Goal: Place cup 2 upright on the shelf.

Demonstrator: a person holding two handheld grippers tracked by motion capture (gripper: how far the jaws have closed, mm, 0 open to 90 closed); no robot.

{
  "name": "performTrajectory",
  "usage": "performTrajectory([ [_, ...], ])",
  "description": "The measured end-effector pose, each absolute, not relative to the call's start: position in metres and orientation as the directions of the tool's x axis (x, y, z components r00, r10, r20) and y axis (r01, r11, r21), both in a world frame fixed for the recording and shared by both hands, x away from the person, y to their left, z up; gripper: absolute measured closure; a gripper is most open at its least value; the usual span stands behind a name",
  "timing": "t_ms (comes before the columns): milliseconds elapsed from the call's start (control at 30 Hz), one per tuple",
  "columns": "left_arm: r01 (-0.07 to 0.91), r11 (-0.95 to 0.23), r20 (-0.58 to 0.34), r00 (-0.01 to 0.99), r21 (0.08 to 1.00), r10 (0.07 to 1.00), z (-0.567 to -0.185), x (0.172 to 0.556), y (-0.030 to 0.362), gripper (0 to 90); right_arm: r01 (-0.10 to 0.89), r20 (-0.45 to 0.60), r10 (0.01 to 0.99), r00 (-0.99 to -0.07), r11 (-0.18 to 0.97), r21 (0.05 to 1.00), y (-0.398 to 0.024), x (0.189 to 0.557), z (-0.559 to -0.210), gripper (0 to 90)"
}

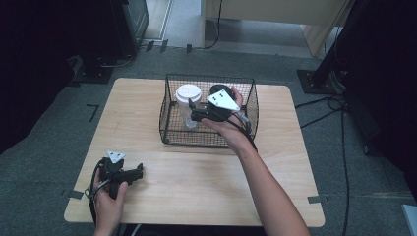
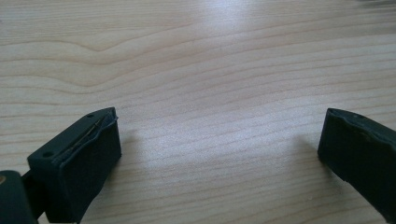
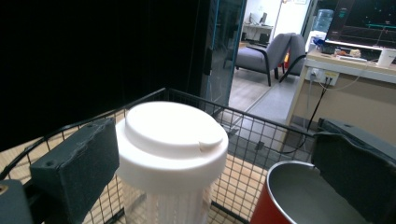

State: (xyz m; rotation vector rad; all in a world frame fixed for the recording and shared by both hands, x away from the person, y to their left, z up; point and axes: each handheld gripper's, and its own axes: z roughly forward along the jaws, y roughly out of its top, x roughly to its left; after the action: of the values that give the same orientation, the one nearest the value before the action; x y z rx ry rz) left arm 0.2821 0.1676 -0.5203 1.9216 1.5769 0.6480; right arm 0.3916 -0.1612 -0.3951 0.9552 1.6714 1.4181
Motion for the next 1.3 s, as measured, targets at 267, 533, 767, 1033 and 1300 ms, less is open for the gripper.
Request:
performTrajectory([
  [267,0.708,-0.149,0.017,0.191,0.690,0.982,-0.520,0.282,0.168,0.0,0.088,-0.066,0.894,-0.443,0.116,0.989,-0.171,0.380,-0.397,1.0],
  [533,0.708,-0.146,0.014,0.188,0.691,0.982,-0.520,0.282,0.167,0.0,0.081,-0.073,0.897,-0.436,0.120,0.989,-0.182,0.367,-0.402,1.0],
  [767,0.708,-0.147,0.015,0.189,0.691,0.982,-0.520,0.282,0.168,0.0,0.062,-0.076,0.905,-0.419,0.113,0.992,-0.196,0.356,-0.400,1.0],
  [1033,0.709,-0.148,0.016,0.190,0.690,0.982,-0.520,0.282,0.168,0.0,0.062,-0.095,0.909,-0.405,0.131,0.989,-0.209,0.342,-0.402,1.0],
  [1300,0.708,-0.148,0.016,0.189,0.691,0.982,-0.520,0.282,0.168,0.0,0.072,-0.082,0.917,-0.391,0.119,0.990,-0.223,0.330,-0.408,1.0],
])
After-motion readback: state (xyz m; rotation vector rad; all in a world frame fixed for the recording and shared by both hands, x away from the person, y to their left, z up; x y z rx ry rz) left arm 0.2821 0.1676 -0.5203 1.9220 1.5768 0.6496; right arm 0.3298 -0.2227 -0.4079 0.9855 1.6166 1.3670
